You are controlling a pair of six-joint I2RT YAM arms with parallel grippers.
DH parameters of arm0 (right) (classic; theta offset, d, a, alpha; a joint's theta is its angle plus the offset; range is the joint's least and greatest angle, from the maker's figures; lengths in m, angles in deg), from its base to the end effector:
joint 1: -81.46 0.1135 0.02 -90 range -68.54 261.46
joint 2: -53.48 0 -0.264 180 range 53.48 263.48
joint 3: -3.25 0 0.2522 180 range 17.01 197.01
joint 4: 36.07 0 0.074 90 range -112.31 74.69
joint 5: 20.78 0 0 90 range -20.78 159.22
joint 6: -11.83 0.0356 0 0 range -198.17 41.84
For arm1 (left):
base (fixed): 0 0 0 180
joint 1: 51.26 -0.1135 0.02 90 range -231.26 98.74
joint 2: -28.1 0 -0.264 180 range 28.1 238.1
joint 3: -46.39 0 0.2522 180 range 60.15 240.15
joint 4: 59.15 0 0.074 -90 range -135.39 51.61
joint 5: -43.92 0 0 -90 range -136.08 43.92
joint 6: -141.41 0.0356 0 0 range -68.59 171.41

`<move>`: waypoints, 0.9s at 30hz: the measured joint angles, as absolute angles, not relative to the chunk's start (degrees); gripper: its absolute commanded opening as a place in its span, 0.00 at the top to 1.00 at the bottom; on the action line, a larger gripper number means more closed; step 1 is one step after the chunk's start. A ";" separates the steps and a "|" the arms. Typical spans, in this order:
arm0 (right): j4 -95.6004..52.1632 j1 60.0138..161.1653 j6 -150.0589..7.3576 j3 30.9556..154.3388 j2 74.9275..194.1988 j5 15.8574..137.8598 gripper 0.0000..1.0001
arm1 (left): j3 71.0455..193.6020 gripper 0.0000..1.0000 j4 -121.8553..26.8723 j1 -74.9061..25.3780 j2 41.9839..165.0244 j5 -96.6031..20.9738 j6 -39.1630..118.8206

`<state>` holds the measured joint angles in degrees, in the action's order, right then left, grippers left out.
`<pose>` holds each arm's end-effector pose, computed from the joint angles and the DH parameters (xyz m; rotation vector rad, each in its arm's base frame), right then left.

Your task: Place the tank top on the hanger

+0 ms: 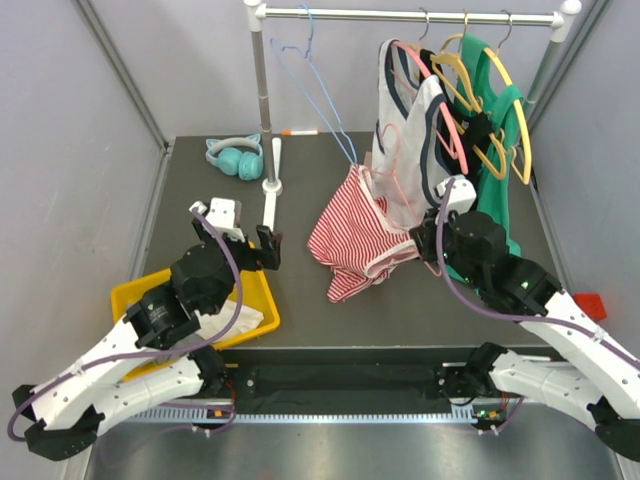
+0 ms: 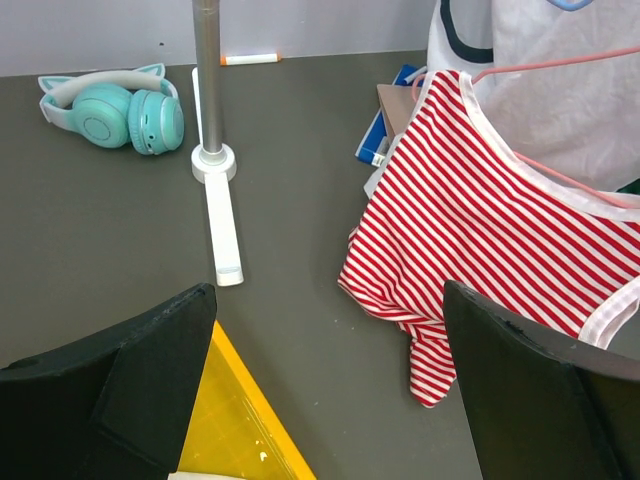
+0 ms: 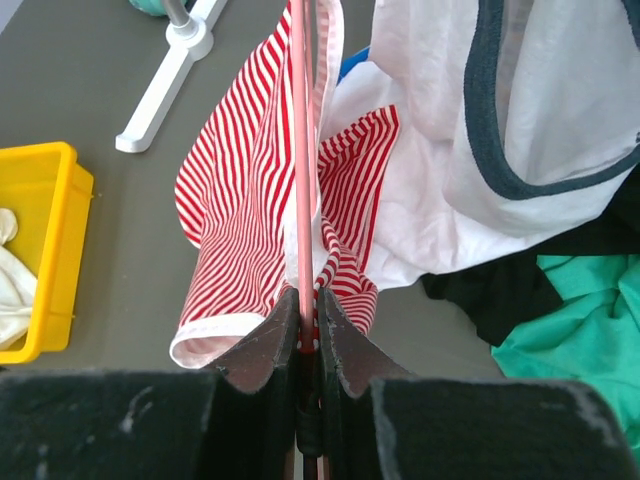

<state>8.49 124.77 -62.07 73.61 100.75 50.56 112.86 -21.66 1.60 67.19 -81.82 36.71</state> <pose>0.1338 0.1105 0.3669 -0.2442 1.9278 0.3764 0.1013 -0.0993 0.3779 0.1194 1.7207 -0.3291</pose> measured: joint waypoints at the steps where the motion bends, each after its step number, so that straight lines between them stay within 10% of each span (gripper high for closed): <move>1: 8.32 124.77 -62.37 73.72 100.90 50.41 1.00 | 112.86 0.01 -21.42 1.60 66.97 -81.84 36.56; 27: 6.42 124.77 -73.26 92.71 108.70 45.23 1.00 | 112.86 0.01 -20.42 1.60 66.91 -82.41 36.99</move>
